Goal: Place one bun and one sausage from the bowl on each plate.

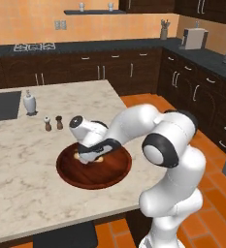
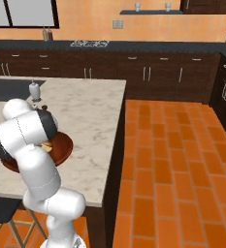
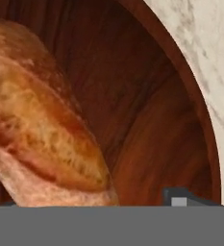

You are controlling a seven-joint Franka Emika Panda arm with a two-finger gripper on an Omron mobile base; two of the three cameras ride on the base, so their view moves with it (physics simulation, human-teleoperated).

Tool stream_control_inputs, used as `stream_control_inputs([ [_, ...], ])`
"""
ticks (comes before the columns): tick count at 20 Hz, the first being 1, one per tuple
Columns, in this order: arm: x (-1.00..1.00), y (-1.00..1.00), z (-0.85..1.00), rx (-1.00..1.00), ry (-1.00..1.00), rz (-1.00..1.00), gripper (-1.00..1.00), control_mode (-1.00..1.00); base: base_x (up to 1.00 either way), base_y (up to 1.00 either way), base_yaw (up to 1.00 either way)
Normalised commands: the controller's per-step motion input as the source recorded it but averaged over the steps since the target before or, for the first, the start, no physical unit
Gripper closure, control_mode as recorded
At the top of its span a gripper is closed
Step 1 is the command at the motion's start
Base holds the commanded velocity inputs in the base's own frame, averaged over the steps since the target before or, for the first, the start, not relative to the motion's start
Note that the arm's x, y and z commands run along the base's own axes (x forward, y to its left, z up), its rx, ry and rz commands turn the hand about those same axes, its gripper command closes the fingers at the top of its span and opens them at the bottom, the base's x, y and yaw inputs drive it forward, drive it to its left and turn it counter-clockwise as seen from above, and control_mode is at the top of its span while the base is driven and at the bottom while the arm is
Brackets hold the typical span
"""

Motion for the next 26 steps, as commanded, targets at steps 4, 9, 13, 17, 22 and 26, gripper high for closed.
stream_control_inputs([
  [4, 0.02, -0.02, -0.02, 0.0, 0.0, 0.0, 1.0, -1.0, 0.0, 0.0, 0.0],
  [9, -0.21, 0.0, 0.04, 0.0, 0.0, 0.0, 1.0, -1.0, 0.0, 0.0, 0.0],
  [13, -0.74, -0.04, 0.19, 0.03, 0.0, 0.0, 1.0, -1.0, 0.0, 0.0, 0.0],
  [17, -1.0, -0.14, 0.56, 0.05, -0.03, -0.01, 1.0, -1.0, 0.0, 0.0, 0.0],
  [22, -0.6, -0.5, 0.41, 0.19, -0.1, -0.07, 1.0, 1.0, -0.4, -0.28, -0.06],
  [26, 0.0, 0.0, 0.0, 0.0, 0.0, 0.0, 1.0, 1.0, -1.0, 0.13, -0.23],
])
